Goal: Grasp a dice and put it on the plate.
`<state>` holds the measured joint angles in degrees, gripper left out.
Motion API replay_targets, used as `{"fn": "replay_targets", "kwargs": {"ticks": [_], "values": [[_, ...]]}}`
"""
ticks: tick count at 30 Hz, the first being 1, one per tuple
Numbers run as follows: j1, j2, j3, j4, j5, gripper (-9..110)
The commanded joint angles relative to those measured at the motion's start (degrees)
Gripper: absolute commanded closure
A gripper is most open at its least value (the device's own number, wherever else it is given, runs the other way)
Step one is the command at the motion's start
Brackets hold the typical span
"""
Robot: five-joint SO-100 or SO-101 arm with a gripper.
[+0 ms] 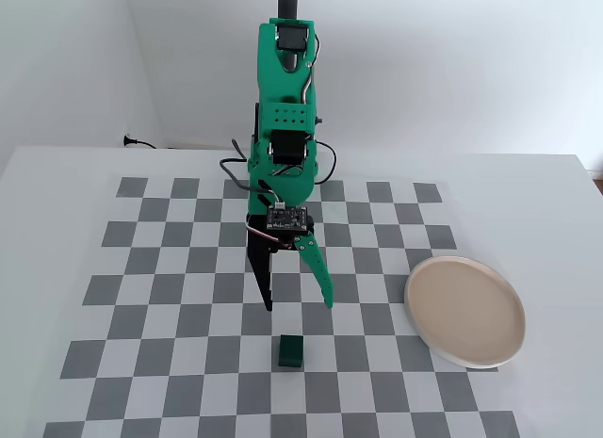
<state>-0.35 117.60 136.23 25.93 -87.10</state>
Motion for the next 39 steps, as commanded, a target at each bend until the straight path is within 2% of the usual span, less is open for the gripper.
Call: {"fn": "replay_targets", "kwargs": {"ticks": [1, 21, 39], "values": [[-0.18, -2.81, -6.33, -3.87, -1.14, 70], [0.26, -28.65, -13.27, -16.35, -0.53, 72], [0.97, -40.25, -15.12, -23.99, -1.93, 72]]}}
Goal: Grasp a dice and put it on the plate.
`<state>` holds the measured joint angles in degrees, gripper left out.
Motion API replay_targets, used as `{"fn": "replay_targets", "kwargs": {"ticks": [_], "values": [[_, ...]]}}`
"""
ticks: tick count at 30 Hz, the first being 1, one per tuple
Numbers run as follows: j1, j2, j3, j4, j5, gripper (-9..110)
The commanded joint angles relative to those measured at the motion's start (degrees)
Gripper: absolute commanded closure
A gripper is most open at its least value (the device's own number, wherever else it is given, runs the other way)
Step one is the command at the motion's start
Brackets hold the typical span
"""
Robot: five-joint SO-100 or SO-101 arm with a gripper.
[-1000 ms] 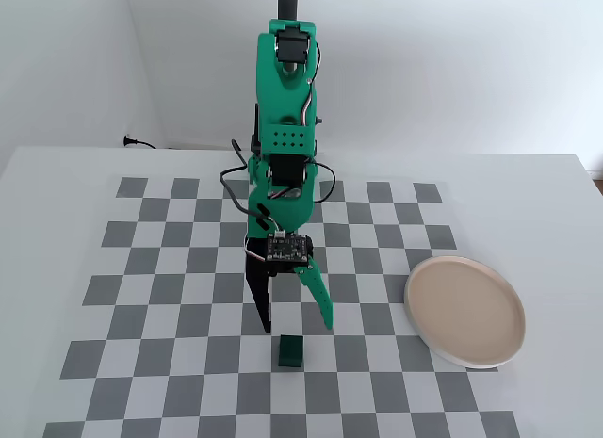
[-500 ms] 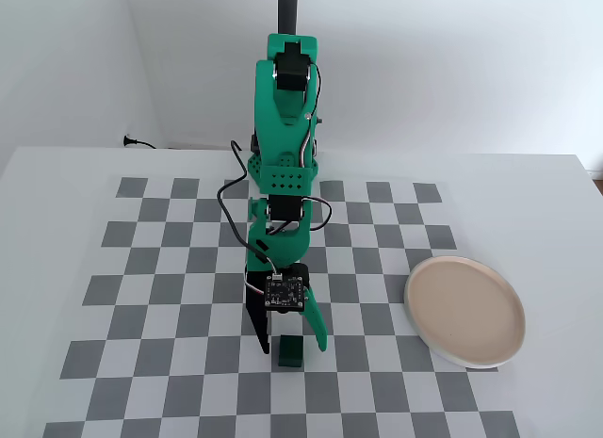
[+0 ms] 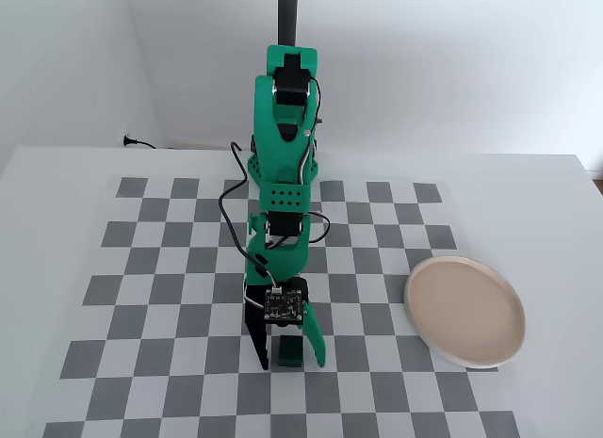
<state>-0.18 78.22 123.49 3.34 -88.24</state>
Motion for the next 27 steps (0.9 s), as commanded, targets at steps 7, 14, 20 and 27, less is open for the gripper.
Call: {"fn": "replay_targets", "kwargs": {"ticks": [7, 14, 20, 27], "values": [[0.7, -2.11, -2.37, -2.29, -1.14, 106], [0.62, -2.2, -2.37, -2.29, -0.97, 106], [0.7, -1.41, -2.37, -2.2, -1.14, 106], [-0.44, 4.83, -2.37, -0.09, -1.67, 106]]}}
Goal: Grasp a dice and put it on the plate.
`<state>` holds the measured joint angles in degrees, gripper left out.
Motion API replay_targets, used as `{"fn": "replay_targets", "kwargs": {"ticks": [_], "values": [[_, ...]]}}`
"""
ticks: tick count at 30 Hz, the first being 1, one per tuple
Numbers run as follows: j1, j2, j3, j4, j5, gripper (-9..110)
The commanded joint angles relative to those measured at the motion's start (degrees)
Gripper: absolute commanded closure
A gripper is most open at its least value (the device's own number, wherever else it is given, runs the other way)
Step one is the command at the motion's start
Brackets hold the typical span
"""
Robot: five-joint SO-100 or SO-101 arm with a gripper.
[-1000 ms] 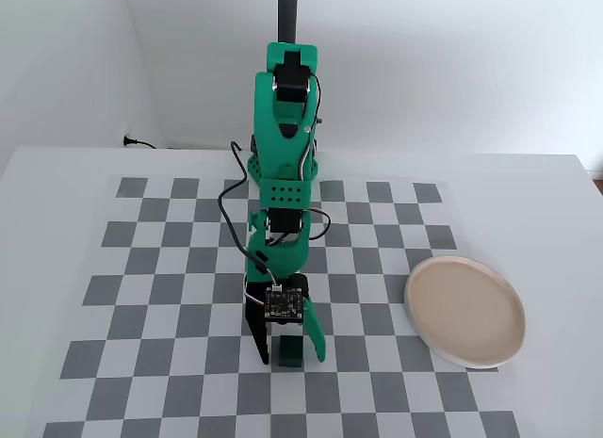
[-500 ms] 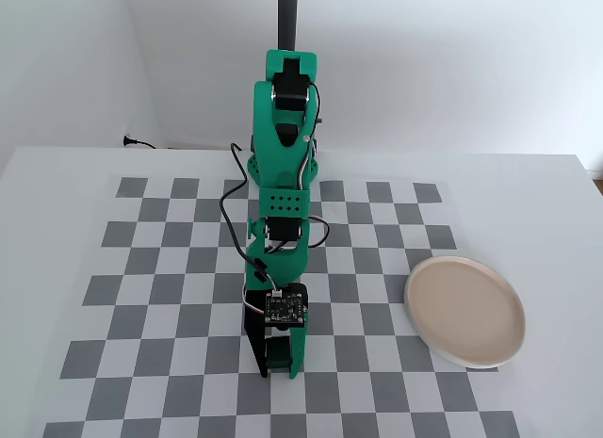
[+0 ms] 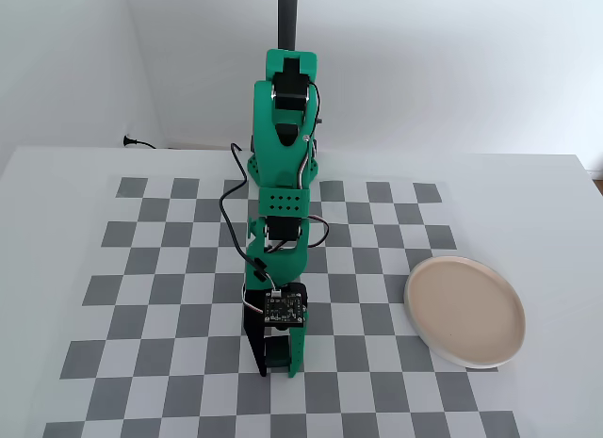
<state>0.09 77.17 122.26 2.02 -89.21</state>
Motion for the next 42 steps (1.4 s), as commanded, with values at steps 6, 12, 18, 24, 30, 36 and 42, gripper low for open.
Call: {"fn": "replay_targets", "kwargs": {"ticks": [6, 12, 18, 24, 30, 36, 42], "values": [[-2.72, 12.66, -1.41, 4.31, 0.62, 106], [-5.1, 18.28, -1.32, 6.06, 2.29, 106], [-8.26, 22.59, -1.23, 6.24, 3.69, 106], [-12.48, 26.37, -1.05, 6.59, 3.78, 106], [-17.23, 29.79, 2.46, 0.44, 2.2, 106], [-22.94, 33.49, 8.26, -5.19, 0.09, 106], [-26.98, 37.62, 8.26, 2.46, 1.32, 106]]}}
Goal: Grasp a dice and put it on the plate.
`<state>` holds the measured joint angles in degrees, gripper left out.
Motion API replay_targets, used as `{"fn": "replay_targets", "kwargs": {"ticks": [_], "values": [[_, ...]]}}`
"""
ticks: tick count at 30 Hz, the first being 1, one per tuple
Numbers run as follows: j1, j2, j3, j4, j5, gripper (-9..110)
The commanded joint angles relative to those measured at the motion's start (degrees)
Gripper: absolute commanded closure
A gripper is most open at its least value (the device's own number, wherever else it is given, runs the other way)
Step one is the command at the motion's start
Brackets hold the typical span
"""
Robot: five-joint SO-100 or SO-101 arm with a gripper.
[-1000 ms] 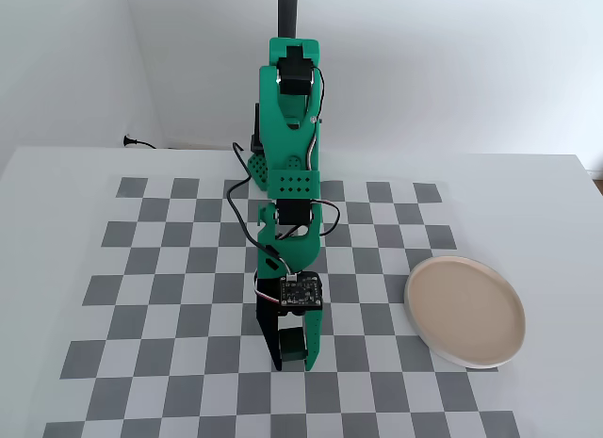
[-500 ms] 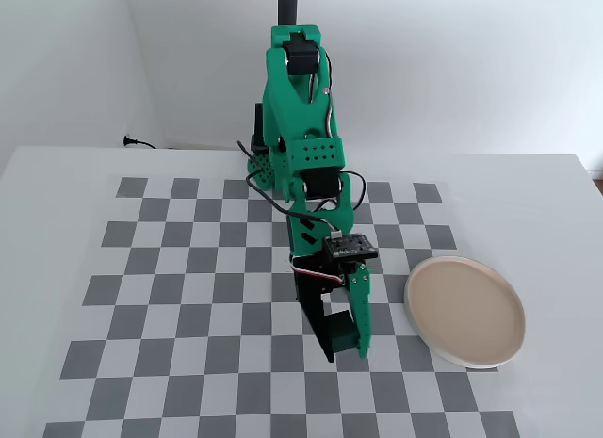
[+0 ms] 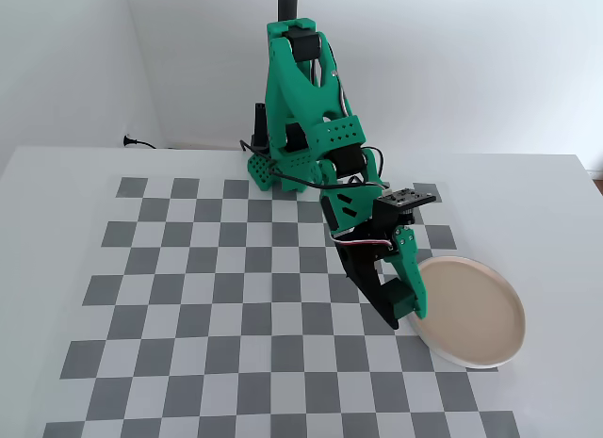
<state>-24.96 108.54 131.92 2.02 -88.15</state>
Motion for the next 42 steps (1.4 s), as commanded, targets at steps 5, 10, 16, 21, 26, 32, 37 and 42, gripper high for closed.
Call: {"fn": "replay_targets", "kwargs": {"ticks": [5, 10, 16, 21, 26, 32, 37, 42], "values": [[-5.54, 9.4, -1.14, 9.93, 0.35, 106], [-10.46, 13.27, 0.44, 15.29, 1.05, 106], [-15.73, 14.85, 0.88, 18.81, 2.81, 106], [-18.81, 14.77, 1.32, 19.07, 2.02, 106], [-20.21, 8.44, 0.88, 11.78, 0.53, 106], [-20.65, -3.78, -6.06, 9.05, 2.64, 106], [-20.65, -12.22, -9.05, 5.45, 3.25, 106], [-20.39, -19.42, -13.54, 3.78, 3.16, 106]]}}
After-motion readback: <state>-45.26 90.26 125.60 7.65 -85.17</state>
